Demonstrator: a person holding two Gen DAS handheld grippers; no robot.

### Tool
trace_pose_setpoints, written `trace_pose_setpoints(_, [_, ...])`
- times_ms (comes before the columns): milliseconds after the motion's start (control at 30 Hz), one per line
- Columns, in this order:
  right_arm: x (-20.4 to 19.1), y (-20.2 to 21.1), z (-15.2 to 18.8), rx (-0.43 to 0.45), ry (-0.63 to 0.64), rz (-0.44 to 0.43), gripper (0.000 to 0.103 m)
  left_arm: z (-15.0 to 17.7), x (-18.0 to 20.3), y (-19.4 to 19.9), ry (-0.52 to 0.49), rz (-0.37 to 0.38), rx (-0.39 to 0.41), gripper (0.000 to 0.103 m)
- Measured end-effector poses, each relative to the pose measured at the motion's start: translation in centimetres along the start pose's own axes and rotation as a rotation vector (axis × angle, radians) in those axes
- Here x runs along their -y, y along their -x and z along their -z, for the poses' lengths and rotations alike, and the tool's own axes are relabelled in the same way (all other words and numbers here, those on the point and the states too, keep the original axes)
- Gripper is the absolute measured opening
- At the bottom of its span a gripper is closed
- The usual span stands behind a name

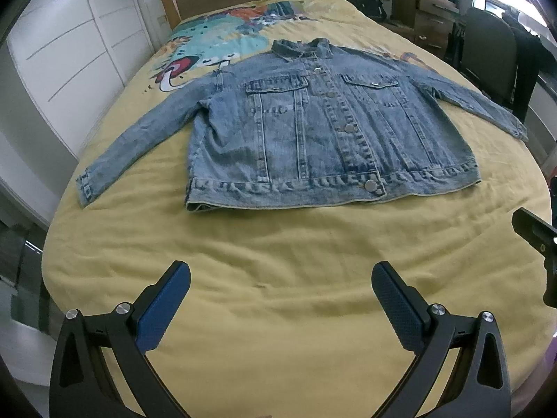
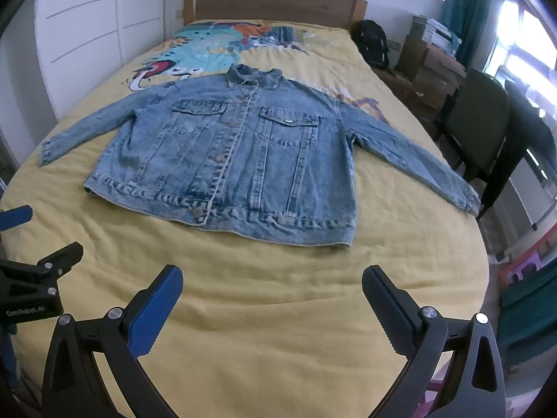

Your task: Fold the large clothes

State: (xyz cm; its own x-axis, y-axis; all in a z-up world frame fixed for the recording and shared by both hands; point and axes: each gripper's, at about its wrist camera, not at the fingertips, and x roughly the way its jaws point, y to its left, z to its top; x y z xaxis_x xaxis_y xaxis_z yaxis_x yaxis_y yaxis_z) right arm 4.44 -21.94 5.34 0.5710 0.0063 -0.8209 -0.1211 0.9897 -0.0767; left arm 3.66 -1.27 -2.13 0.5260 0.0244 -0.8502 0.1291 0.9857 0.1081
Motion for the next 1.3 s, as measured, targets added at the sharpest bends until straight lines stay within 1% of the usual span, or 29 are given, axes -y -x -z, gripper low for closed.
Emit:
trace_pose_setpoints(267, [0.2,-1.2,-0.2,-0.025,-0.009,-0.005,0.103,-0.5,-0.6,-0.7,0.018,0.041,-0.028,0.102])
trace_pose_setpoints(400, [0.3,-1.5,-0.2,-0.030,-0.013,-0.010,0.103,-0.6,-0.7,-1.1,0.023,0.056,-0.058,0.102])
trace_pose_setpoints(667, [0.5,-1.5,-0.4,-0.009,-0.022,-0.023,0.103,-0.4,-0.9,-0.8,0.034,0.058,-0.096,0.102])
trace_pose_setpoints(767, [0.6,-1.1,-0.6,0.007,-0.030,-0.031,0.103,-0.3,-0.8,-0.1,0.035,0.037,-0.082,0.102])
trace_pose_setpoints(967, [1.0,-0.2,-0.8,0.032,-0.041,-0.038,0.103,-0.6,-1.1,1.4,0.052,-0.060,-0.025,0.102])
trace_pose_setpoints(1000, [1.0,-0.1,-0.8,0.034,-0.042,-0.038,0.103,-0.7,-1.1,1.4,0.051,-0.065,-0.017,0.102])
trace_pose_setpoints(1167, [1.2,-0.2,-1.4,0.037,-0.047,-0.026,0.103,-1.3,-0.5,1.0,-0.007,-0.027,-0.023,0.102])
trace_pose_setpoints(1300, [1.6,-0.7,-2.2,0.037,-0.053,-0.017,0.103,-2.4,-0.1,0.9,-0.016,0.003,-0.005,0.102])
